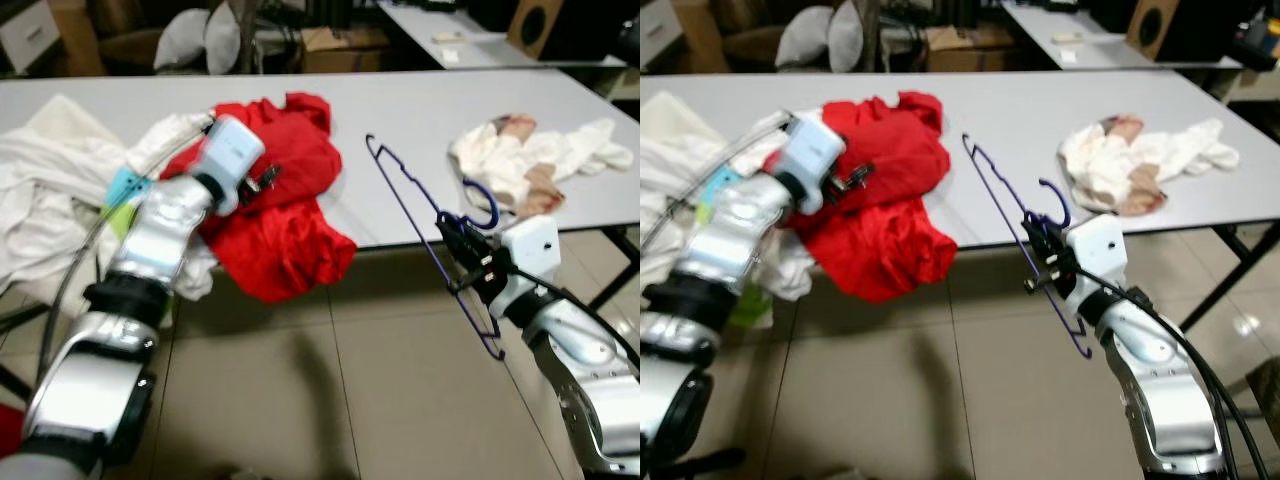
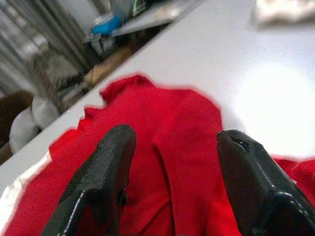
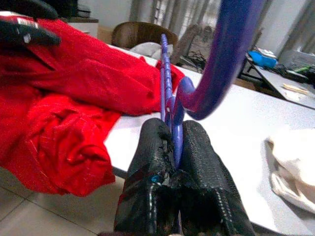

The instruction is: Hang hanger

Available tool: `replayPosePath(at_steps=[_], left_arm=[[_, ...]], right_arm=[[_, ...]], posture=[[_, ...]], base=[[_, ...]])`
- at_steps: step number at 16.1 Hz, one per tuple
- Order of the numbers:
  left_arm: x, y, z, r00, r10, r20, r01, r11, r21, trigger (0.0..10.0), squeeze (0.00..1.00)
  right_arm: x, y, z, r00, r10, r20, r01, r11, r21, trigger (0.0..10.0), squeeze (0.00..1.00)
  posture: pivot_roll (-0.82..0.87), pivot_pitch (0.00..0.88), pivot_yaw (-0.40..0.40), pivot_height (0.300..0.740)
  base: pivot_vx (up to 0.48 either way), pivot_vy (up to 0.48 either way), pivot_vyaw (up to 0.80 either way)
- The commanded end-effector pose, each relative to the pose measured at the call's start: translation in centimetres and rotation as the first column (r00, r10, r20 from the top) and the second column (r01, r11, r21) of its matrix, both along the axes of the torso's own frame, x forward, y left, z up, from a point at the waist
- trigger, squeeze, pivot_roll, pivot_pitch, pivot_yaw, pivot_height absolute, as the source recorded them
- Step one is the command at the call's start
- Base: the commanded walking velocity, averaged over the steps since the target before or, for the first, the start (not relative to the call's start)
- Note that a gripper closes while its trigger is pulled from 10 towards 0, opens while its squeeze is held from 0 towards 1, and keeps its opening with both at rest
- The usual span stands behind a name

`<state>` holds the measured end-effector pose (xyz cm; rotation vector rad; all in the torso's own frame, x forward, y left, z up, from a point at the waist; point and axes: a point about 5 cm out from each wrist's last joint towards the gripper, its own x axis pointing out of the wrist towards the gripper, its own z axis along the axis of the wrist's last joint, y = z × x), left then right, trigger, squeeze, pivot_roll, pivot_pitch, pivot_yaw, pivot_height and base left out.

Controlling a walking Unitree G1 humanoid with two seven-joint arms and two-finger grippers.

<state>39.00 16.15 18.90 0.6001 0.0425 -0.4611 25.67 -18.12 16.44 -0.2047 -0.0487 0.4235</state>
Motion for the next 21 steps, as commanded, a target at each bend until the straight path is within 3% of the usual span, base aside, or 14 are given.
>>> replayPosePath(at_steps=[1,3,6,8,11,14,16,19,20,21], left_arm=[[0.4,0.1,-0.3,1.0,0.024,0.01,-0.025,0.998,0.061,10.0,0.0],[1.0,0.3,-1.2,0.998,0.065,0.02,-0.067,0.978,0.195,10.0,0.0],[1.6,1.4,-0.1,0.979,0.166,0.12,-0.193,0.945,0.263,10.0,0.0],[1.8,2.4,-0.6,0.966,0.217,0.143,-0.255,0.897,0.362,10.0,0.0],[1.4,1.8,-2.2,0.972,0.197,0.126,-0.233,0.87,0.435,10.0,0.0],[1.2,1.5,-3.1,0.969,0.169,0.179,-0.241,0.798,0.552,10.0,0.0],[1.2,1.3,-3.4,0.972,0.156,0.175,-0.229,0.793,0.564,10.0,0.0],[0.5,-0.3,-5.2,0.993,0.093,0.075,-0.119,0.823,0.556,10.0,0.0],[0.4,-1.4,-5.4,0.997,0.069,0.022,-0.072,0.89,0.451,10.0,0.0],[0.5,-2.8,-4.7,0.999,0.042,-0.026,-0.035,0.975,0.221,10.0,0.0]], right_arm=[[-0.2,0.0,0.1,1.0,-0.005,0.006,0.005,1.0,-0.02,10.0,0.0],[-0.8,0.4,-0.2,1.0,-0.004,0.001,0.004,1.0,-0.019,10.0,0.0],[-1.3,0.4,-0.1,1.0,-0.014,-0.001,0.014,1.0,-0.016,10.0,0.0],[-1.5,0.3,-0.1,1.0,-0.022,-0.006,0.022,0.999,-0.025,10.0,0.0],[-1.4,0.2,0.0,1.0,-0.019,-0.006,0.019,0.999,-0.036,10.0,0.0],[-1.2,0.4,0.3,1.0,-0.003,0.003,0.004,0.999,-0.036,10.0,0.0],[-1.2,0.5,0.3,1.0,-0.001,0.003,0.001,0.999,-0.037,10.0,0.0],[-1.2,0.5,0.4,1.0,0.006,0.005,-0.006,0.999,-0.038,10.0,0.0],[-1.2,0.4,0.5,1.0,0.005,0.01,-0.005,0.999,-0.038,10.0,0.0],[-1.2,0.2,0.6,1.0,-0.003,0.015,0.004,0.999,-0.032,10.0,0.0]], posture=[[-0.11,0.0,0.031,0.74],[-0.14,0.0,0.047,0.74],[-0.16,0.0,0.054,0.74],[-0.17,0.0,0.051,0.74],[-0.16,0.0,0.037,0.74],[-0.16,0.0,0.031,0.74],[-0.16,0.0,0.025,0.74],[-0.16,0.0,0.025,0.74],[-0.16,0.0,0.028,0.74],[-0.16,0.0,0.031,0.74]], base=[[0.0,0.0,0.0],[0.0,0.0,0.0],[0.0,0.0,0.0],[0.0,0.0,0.0],[0.0,0.0,0.0],[0.0,0.0,0.0],[0.0,0.0,0.0],[0.0,0.0,0.0],[0.0,0.0,0.0],[0.0,0.0,0.0]])
